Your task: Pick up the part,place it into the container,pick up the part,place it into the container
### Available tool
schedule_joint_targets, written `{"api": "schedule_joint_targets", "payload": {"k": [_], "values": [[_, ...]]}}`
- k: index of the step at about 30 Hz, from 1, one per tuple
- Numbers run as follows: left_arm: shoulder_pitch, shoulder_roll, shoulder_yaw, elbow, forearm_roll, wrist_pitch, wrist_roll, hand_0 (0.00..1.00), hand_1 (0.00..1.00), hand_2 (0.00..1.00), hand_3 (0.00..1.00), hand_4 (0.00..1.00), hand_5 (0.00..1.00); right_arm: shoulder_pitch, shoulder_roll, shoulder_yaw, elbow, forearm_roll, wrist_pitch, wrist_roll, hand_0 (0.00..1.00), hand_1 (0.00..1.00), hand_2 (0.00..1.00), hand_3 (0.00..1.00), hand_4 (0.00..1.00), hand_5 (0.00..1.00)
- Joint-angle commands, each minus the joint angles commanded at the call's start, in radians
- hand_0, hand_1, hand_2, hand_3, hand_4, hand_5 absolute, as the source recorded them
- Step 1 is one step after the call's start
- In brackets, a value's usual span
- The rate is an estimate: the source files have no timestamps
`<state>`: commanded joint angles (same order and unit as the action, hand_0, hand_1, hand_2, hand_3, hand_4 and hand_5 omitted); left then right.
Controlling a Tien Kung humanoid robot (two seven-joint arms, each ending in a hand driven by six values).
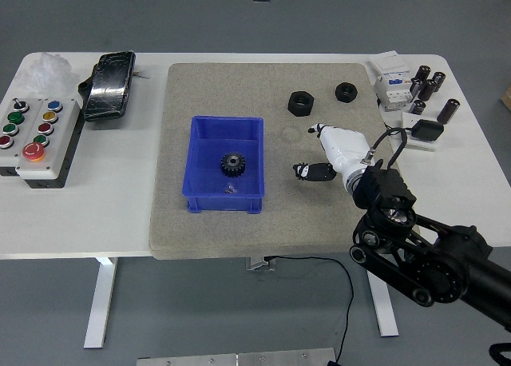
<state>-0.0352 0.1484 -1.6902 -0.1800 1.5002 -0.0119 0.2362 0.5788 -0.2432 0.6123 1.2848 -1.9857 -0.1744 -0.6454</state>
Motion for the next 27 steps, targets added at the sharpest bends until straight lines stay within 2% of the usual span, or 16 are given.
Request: {"api": "schedule_joint_targets", "payload": {"k": [7, 8, 13, 14, 19, 20, 25, 26, 27], "values": [[0.001, 0.0, -0.002, 0.0, 0.003, 0.0, 0.003, 0.613, 0.514, 0.567, 0.643, 0.588, 0.524, 0.024, 0.028, -0.047, -0.054, 0.018, 0.005, 0.0, 0.38, 0.652, 0.769, 0.801, 0.824, 0.388], [0.001, -0.001, -0.002, 0.0, 0.003, 0.0, 0.004, 0.613, 0.514, 0.566, 0.643, 0.587, 0.523, 0.027, 0.029, -0.053, -0.061, 0.024, 0.006, 0.0, 0.357, 0.598, 0.67, 0.676, 0.553, 0.232], [0.002, -0.001, -0.002, 0.0, 0.003, 0.0, 0.005, 0.613, 0.514, 0.566, 0.643, 0.587, 0.523, 0.039, 0.035, -0.082, -0.093, 0.041, 0.01, 0.0, 0.357, 0.598, 0.67, 0.676, 0.553, 0.232], [0.002, -0.002, -0.002, 0.0, 0.003, 0.0, 0.005, 0.613, 0.514, 0.565, 0.643, 0.587, 0.524, 0.041, 0.037, -0.086, -0.098, 0.044, 0.01, 0.0, 0.332, 0.526, 0.507, 0.488, 0.34, 0.123], [0.001, -0.002, 0.001, 0.0, 0.001, 0.0, 0.003, 0.613, 0.514, 0.565, 0.643, 0.587, 0.524, 0.05, 0.046, -0.105, -0.124, 0.049, 0.0, 0.0, 0.332, 0.526, 0.507, 0.488, 0.34, 0.123], [0.0, -0.002, 0.001, 0.0, 0.0, 0.0, 0.002, 0.613, 0.515, 0.565, 0.643, 0.587, 0.524, 0.05, 0.047, -0.107, -0.126, 0.049, -0.003, 0.0, 0.301, 0.475, 0.4, 0.397, 0.299, 0.061], [-0.001, -0.003, -0.008, 0.0, 0.01, -0.001, 0.003, 0.613, 0.515, 0.565, 0.643, 0.587, 0.524, 0.053, 0.047, -0.111, -0.132, 0.051, -0.01, 0.0, 0.301, 0.475, 0.4, 0.397, 0.299, 0.061], [-0.002, -0.003, -0.01, 0.0, 0.013, -0.001, 0.003, 0.613, 0.515, 0.566, 0.643, 0.585, 0.521, 0.053, 0.046, -0.112, -0.135, 0.051, -0.009, 0.0, 0.29, 0.449, 0.322, 0.324, 0.085, 0.032], [-0.002, -0.003, -0.012, 0.0, 0.015, -0.001, 0.003, 0.613, 0.515, 0.566, 0.643, 0.585, 0.521, 0.053, 0.045, -0.112, -0.136, 0.051, -0.008, 0.0, 0.29, 0.449, 0.322, 0.324, 0.085, 0.032]]}}
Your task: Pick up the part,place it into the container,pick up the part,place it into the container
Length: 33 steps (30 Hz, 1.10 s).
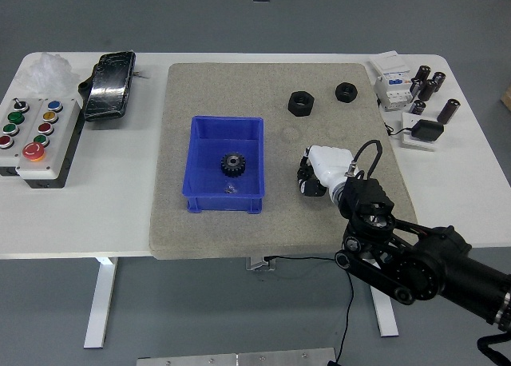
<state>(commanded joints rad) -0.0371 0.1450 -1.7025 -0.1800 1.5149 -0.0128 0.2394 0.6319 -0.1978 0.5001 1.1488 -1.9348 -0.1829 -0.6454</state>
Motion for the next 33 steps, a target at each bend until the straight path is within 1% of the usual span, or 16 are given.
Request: {"api": "schedule_joint_targets", "payload": {"k": [4, 5, 6, 9, 12, 14, 16, 17, 19, 22, 23, 24, 25, 28, 29, 33], "values": [[0.0, 0.0, -0.003, 0.0, 0.002, 0.0, 0.001, 0.613, 0.515, 0.566, 0.643, 0.585, 0.521, 0.0, -0.005, 0.004, 0.004, -0.011, 0.0, 0.0, 0.29, 0.449, 0.322, 0.324, 0.085, 0.032], [0.001, 0.0, -0.003, 0.0, 0.002, 0.001, 0.001, 0.613, 0.515, 0.566, 0.643, 0.586, 0.522, 0.0, -0.008, 0.008, 0.009, -0.017, -0.001, 0.0, 0.288, 0.449, 0.316, 0.311, 0.102, 0.061], [0.001, 0.0, -0.004, 0.0, 0.001, 0.001, 0.001, 0.613, 0.515, 0.566, 0.643, 0.586, 0.522, 0.002, -0.011, 0.014, 0.017, -0.025, -0.002, 0.0, 0.288, 0.449, 0.316, 0.311, 0.102, 0.061], [0.002, -0.001, -0.004, 0.0, 0.001, 0.001, 0.003, 0.613, 0.515, 0.566, 0.643, 0.586, 0.522, 0.015, -0.02, 0.037, 0.057, -0.062, -0.009, 0.0, 0.288, 0.449, 0.316, 0.311, 0.102, 0.061], [0.004, -0.001, -0.006, 0.0, 0.002, 0.002, 0.004, 0.613, 0.515, 0.567, 0.644, 0.593, 0.528, 0.043, -0.017, 0.054, 0.11, -0.108, -0.038, 0.0, 0.287, 0.449, 0.313, 0.309, 0.101, 0.057], [0.005, -0.001, -0.007, 0.0, 0.002, 0.003, 0.006, 0.613, 0.515, 0.567, 0.644, 0.593, 0.528, 0.06, -0.002, 0.05, 0.139, -0.124, -0.075, 0.0, 0.287, 0.449, 0.313, 0.309, 0.101, 0.057], [0.006, -0.001, -0.008, 0.0, 0.002, 0.003, 0.007, 0.613, 0.515, 0.567, 0.644, 0.593, 0.528, 0.073, 0.02, 0.031, 0.153, -0.105, -0.121, 0.0, 0.287, 0.449, 0.313, 0.309, 0.101, 0.057], [0.006, -0.001, -0.008, 0.0, 0.002, 0.003, 0.008, 0.613, 0.516, 0.567, 0.646, 0.596, 0.53, 0.076, 0.03, 0.018, 0.155, -0.09, -0.142, 0.0, 0.335, 0.461, 0.351, 0.32, 0.094, 0.002], [0.006, -0.002, -0.007, 0.0, 0.001, 0.003, 0.009, 0.613, 0.516, 0.567, 0.646, 0.596, 0.53, 0.082, 0.057, -0.023, 0.146, -0.041, -0.196, 0.009, 0.335, 0.461, 0.351, 0.32, 0.094, 0.002], [0.007, -0.004, -0.006, 0.0, 0.0, 0.003, 0.01, 0.613, 0.516, 0.567, 0.646, 0.596, 0.53, 0.082, 0.087, -0.084, 0.128, 0.032, -0.269, 0.055, 0.335, 0.461, 0.351, 0.32, 0.094, 0.002], [0.007, -0.005, -0.006, 0.0, 0.0, 0.003, 0.011, 0.613, 0.516, 0.568, 0.646, 0.597, 0.531, 0.082, 0.094, -0.102, 0.123, 0.054, -0.288, 0.066, 0.475, 0.589, 0.584, 0.479, 0.248, 0.002], [0.007, -0.005, -0.007, 0.0, 0.0, 0.003, 0.011, 0.613, 0.516, 0.568, 0.646, 0.597, 0.531, 0.081, 0.099, -0.121, 0.119, 0.079, -0.307, 0.076, 0.475, 0.589, 0.584, 0.479, 0.248, 0.002], [0.007, -0.006, -0.008, 0.0, 0.001, 0.003, 0.012, 0.613, 0.516, 0.568, 0.646, 0.597, 0.531, 0.082, 0.103, -0.135, 0.116, 0.098, -0.315, 0.081, 0.475, 0.589, 0.584, 0.479, 0.248, 0.002], [0.008, -0.005, -0.016, 0.0, 0.008, 0.004, 0.016, 0.613, 0.516, 0.568, 0.646, 0.597, 0.531, 0.083, 0.108, -0.151, 0.116, 0.122, -0.322, 0.081, 0.475, 0.589, 0.584, 0.479, 0.248, 0.002], [0.008, -0.005, -0.018, 0.0, 0.009, 0.005, 0.017, 0.614, 0.516, 0.567, 0.646, 0.597, 0.531, 0.083, 0.109, -0.149, 0.119, 0.115, -0.322, 0.077, 0.439, 0.714, 0.769, 0.711, 0.403, 0.149], [0.007, -0.002, -0.024, 0.0, 0.014, 0.005, 0.018, 0.614, 0.516, 0.567, 0.646, 0.597, 0.531, 0.083, 0.11, -0.139, 0.125, 0.097, -0.314, 0.059, 0.439, 0.714, 0.769, 0.711, 0.403, 0.149]]}}
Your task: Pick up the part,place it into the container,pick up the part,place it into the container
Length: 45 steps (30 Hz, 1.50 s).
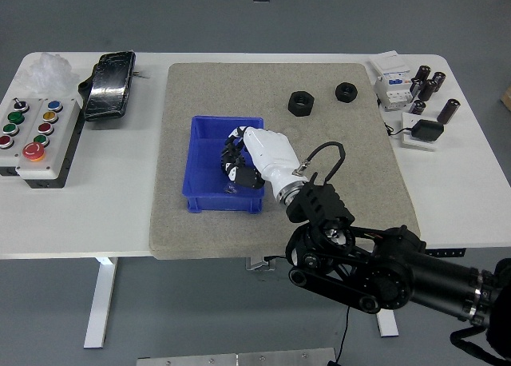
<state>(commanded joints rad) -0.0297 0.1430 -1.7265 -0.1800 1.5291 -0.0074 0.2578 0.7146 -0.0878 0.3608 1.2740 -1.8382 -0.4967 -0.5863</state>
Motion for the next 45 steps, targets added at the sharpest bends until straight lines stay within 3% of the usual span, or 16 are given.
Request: {"api": "schedule_joint_targets", "payload": {"k": [1, 2, 7, 8, 12, 14, 19, 20, 21, 25, 26, 31, 32, 33, 37, 45], "values": [[-0.001, 0.0, 0.0, 0.0, 0.0, 0.0, 0.0, 0.614, 0.516, 0.567, 0.646, 0.597, 0.531, 0.0, 0.0, 0.0, 0.0, -0.001, 0.002, -0.003, 0.439, 0.714, 0.769, 0.711, 0.403, 0.149], [-0.001, 0.0, 0.001, 0.0, 0.0, 0.0, -0.001, 0.614, 0.516, 0.567, 0.646, 0.598, 0.532, -0.001, 0.001, 0.0, 0.0, -0.002, 0.005, -0.007, 0.427, 0.746, 0.811, 0.811, 0.638, 0.217], [-0.002, -0.001, 0.002, 0.0, -0.001, -0.001, -0.001, 0.614, 0.516, 0.567, 0.646, 0.598, 0.532, -0.005, 0.003, 0.002, -0.001, -0.015, 0.067, -0.036, 0.427, 0.746, 0.811, 0.811, 0.638, 0.217], [-0.002, -0.001, 0.001, 0.0, 0.0, -0.001, 0.0, 0.613, 0.516, 0.566, 0.645, 0.598, 0.532, -0.006, 0.003, 0.001, -0.002, -0.015, 0.085, -0.045, 0.496, 0.851, 0.941, 0.959, 0.811, 0.354], [-0.001, -0.001, -0.002, 0.0, 0.002, -0.001, 0.001, 0.613, 0.516, 0.566, 0.645, 0.598, 0.532, -0.011, 0.004, 0.011, -0.005, -0.02, 0.135, -0.059, 0.496, 0.851, 0.941, 0.959, 0.811, 0.354], [-0.001, 0.0, -0.002, 0.0, 0.002, 0.0, 0.001, 0.614, 0.516, 0.567, 0.645, 0.597, 0.534, -0.014, 0.003, 0.026, -0.004, -0.027, 0.128, -0.059, 0.494, 0.876, 0.965, 0.981, 0.857, 0.411], [-0.001, -0.003, -0.003, 0.0, 0.006, -0.001, -0.001, 0.614, 0.516, 0.567, 0.645, 0.597, 0.534, -0.042, -0.019, 0.122, 0.025, -0.052, 0.056, -0.049, 0.494, 0.876, 0.965, 0.981, 0.857, 0.411], [-0.002, -0.004, -0.002, 0.0, 0.006, -0.002, -0.002, 0.614, 0.516, 0.567, 0.646, 0.597, 0.534, -0.051, -0.026, 0.143, 0.034, -0.055, 0.039, -0.041, 0.454, 0.816, 0.874, 0.886, 0.84, 0.433], [-0.002, -0.005, -0.001, 0.0, 0.005, -0.002, -0.003, 0.614, 0.516, 0.567, 0.646, 0.597, 0.534, -0.065, -0.036, 0.172, 0.047, -0.055, 0.018, -0.025, 0.454, 0.816, 0.874, 0.886, 0.84, 0.433], [-0.006, -0.008, 0.014, 0.0, -0.007, -0.004, -0.013, 0.614, 0.516, 0.567, 0.646, 0.597, 0.534, -0.129, -0.074, 0.29, 0.096, -0.009, -0.05, 0.06, 0.454, 0.816, 0.874, 0.886, 0.84, 0.433], [-0.007, -0.009, 0.021, 0.0, -0.012, -0.005, -0.017, 0.614, 0.516, 0.568, 0.646, 0.597, 0.533, -0.149, -0.084, 0.32, 0.11, 0.013, -0.068, 0.086, 0.448, 0.754, 0.796, 0.824, 0.821, 0.432], [-0.009, -0.012, 0.049, 0.0, -0.037, -0.008, -0.032, 0.614, 0.516, 0.568, 0.646, 0.597, 0.533, -0.249, -0.117, 0.493, 0.162, 0.152, -0.132, 0.253, 0.448, 0.754, 0.796, 0.824, 0.821, 0.432], [-0.009, -0.012, 0.051, 0.0, -0.036, -0.009, -0.033, 0.615, 0.516, 0.567, 0.645, 0.597, 0.532, -0.27, -0.12, 0.526, 0.167, 0.184, -0.137, 0.289, 0.468, 0.693, 0.73, 0.718, 0.811, 0.441], [-0.01, -0.013, 0.051, 0.0, -0.034, -0.01, -0.033, 0.615, 0.516, 0.567, 0.645, 0.597, 0.532, -0.289, -0.123, 0.559, 0.171, 0.218, -0.138, 0.325, 0.468, 0.693, 0.73, 0.718, 0.811, 0.441], [-0.011, -0.011, 0.064, 0.0, -0.043, -0.012, -0.043, 0.615, 0.516, 0.567, 0.645, 0.597, 0.532, -0.375, -0.133, 0.693, 0.178, 0.362, -0.115, 0.472, 0.468, 0.693, 0.73, 0.718, 0.811, 0.441], [-0.008, -0.018, 0.09, 0.0, -0.063, -0.015, -0.057, 0.615, 0.516, 0.569, 0.644, 0.594, 0.532, -0.56, -0.122, 0.927, 0.132, 0.668, -0.002, 0.767, 0.518, 0.681, 0.709, 0.68, 0.809, 0.468]]}}
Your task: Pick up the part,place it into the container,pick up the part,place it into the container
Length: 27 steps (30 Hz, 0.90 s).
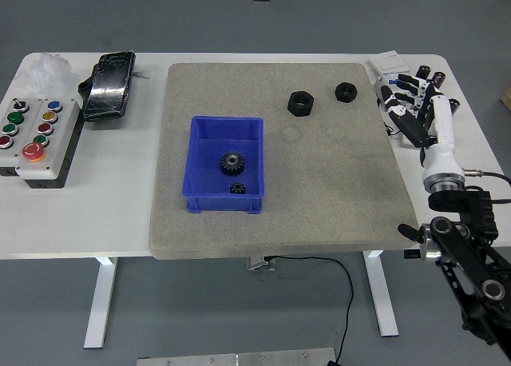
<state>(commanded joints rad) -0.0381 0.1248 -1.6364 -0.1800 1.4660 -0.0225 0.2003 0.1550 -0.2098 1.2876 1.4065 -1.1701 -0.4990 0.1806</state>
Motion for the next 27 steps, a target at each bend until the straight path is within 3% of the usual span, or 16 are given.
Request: {"api": "schedule_joint_targets", "payload": {"k": [6, 9, 27], "values": [[-0.007, 0.013, -0.001, 0.0, 0.003, 0.0, -0.003, 0.615, 0.516, 0.569, 0.645, 0.593, 0.53, -0.045, 0.007, 0.117, -0.004, 0.183, 0.011, 0.155, 0.528, 0.677, 0.703, 0.671, 0.802, 0.474], [-0.015, 0.022, 0.005, 0.0, 0.003, -0.003, -0.008, 0.615, 0.516, 0.569, 0.645, 0.593, 0.53, -0.046, 0.005, 0.143, 0.0, 0.24, 0.008, 0.192, 0.528, 0.677, 0.703, 0.671, 0.802, 0.474], [-0.026, 0.028, 0.015, 0.0, 0.016, -0.009, -0.013, 0.615, 0.517, 0.567, 0.643, 0.591, 0.522, -0.1, 0.012, 0.304, 0.023, 0.278, -0.002, 0.215, 0.556, 0.662, 0.688, 0.662, 0.787, 0.495]]}}
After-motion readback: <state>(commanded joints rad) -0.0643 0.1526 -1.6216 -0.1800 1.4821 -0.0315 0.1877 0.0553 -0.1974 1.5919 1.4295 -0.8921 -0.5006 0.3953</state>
